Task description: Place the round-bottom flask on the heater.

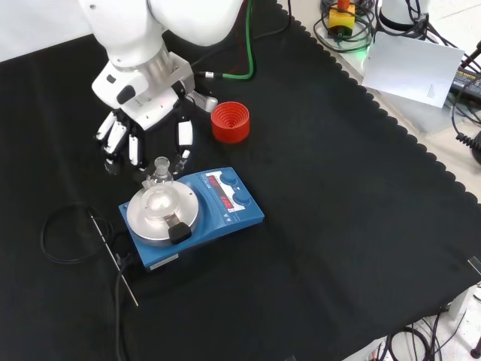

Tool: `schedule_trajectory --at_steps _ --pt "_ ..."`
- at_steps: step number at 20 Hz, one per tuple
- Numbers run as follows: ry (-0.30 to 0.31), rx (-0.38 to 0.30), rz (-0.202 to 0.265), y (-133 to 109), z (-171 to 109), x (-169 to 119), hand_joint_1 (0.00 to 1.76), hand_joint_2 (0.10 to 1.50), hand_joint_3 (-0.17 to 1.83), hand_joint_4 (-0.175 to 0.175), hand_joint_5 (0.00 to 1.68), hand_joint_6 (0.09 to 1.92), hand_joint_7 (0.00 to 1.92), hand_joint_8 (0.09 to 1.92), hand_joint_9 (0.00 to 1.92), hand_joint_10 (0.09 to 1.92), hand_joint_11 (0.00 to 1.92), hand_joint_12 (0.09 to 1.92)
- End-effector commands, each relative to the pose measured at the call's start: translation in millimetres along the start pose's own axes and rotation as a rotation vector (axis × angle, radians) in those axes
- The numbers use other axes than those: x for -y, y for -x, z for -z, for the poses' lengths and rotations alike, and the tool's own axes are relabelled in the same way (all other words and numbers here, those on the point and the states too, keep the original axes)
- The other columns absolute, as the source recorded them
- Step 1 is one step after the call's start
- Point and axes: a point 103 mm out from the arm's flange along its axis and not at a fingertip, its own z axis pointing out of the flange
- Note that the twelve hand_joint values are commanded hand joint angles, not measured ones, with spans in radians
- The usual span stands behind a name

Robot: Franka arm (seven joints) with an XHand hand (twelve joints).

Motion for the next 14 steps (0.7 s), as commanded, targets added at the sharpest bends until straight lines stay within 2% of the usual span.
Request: schedule_trajectory --at_steps 1,9,14 --pt "-0.032 0.007 0.019 -4.9 -10.9 -9.0 1.10 0.62 0.85 0.175 1.15 0.99 0.42 0.72 0.64 0.62 0.36 1.34" --pt "-0.051 0.020 0.023 -1.2 -17.6 -15.7 1.10 0.62 0.85 0.175 1.15 0.99 0.42 0.72 0.64 0.63 0.36 1.34" --pt "-0.056 0.008 0.016 11.4 -21.0 -15.4 1.10 0.62 0.85 0.175 1.15 0.99 0.42 0.72 0.64 0.63 0.36 1.34"
